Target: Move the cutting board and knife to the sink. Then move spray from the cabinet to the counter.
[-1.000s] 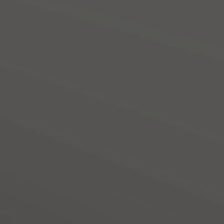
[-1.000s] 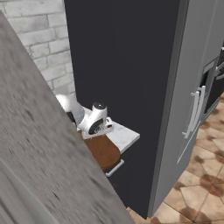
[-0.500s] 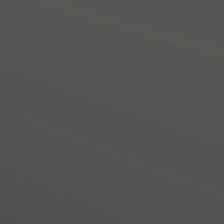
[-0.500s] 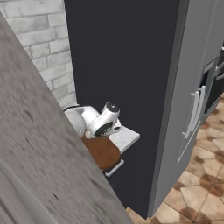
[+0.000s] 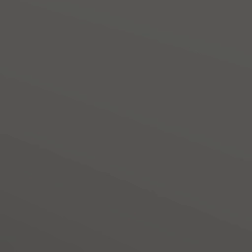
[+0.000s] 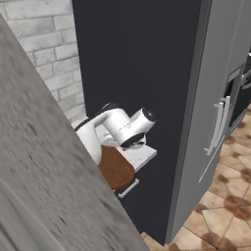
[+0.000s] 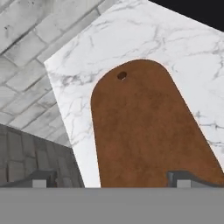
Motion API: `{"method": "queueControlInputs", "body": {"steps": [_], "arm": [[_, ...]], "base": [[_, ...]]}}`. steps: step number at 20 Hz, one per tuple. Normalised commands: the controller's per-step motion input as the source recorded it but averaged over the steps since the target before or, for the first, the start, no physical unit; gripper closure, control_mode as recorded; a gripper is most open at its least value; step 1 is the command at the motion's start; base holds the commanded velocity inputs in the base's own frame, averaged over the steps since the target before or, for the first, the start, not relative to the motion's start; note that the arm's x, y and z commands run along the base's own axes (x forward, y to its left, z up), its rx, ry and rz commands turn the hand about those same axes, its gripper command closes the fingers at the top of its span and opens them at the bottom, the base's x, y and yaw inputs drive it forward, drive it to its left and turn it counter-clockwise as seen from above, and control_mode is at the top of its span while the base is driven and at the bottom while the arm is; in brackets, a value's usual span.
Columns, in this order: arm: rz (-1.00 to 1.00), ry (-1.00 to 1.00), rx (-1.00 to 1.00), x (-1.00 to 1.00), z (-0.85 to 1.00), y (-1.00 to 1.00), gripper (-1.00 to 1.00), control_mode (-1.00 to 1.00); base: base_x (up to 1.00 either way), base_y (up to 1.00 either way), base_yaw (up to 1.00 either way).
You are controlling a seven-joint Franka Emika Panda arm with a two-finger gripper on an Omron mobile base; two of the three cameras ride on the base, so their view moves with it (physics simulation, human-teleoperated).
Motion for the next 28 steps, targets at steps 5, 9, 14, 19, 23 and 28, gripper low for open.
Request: {"method": "queueControlInputs", "body": {"steps": [5, 9, 14, 19, 23, 28], "arm": [[-0.19, 0.10, 0.28, -0.49, 0.16, -0.28, -1.00, -1.00], [-0.11, 0.04, 0.26, -0.31, 0.00, -0.27, -1.00, -1.00], [0.00, -0.04, 0.13, -0.22, 0.00, -0.04, -1.00, -1.00], [0.00, -0.02, 0.06, -0.23, 0.00, -0.39, -1.00, -1.00], [0.00, 0.03, 0.01, -0.18, -0.12, -0.37, -1.00, -1.00], [0.03, 0.00, 0.02, -0.01, -0.11, -0.10, -1.00, -1.00]], "base": [[0.00, 0.00, 0.00], [0.00, 0.00, 0.00], [0.00, 0.00, 0.00], [0.00, 0.00, 0.00], [0.00, 0.00, 0.00], [0.00, 0.00, 0.00]]}}
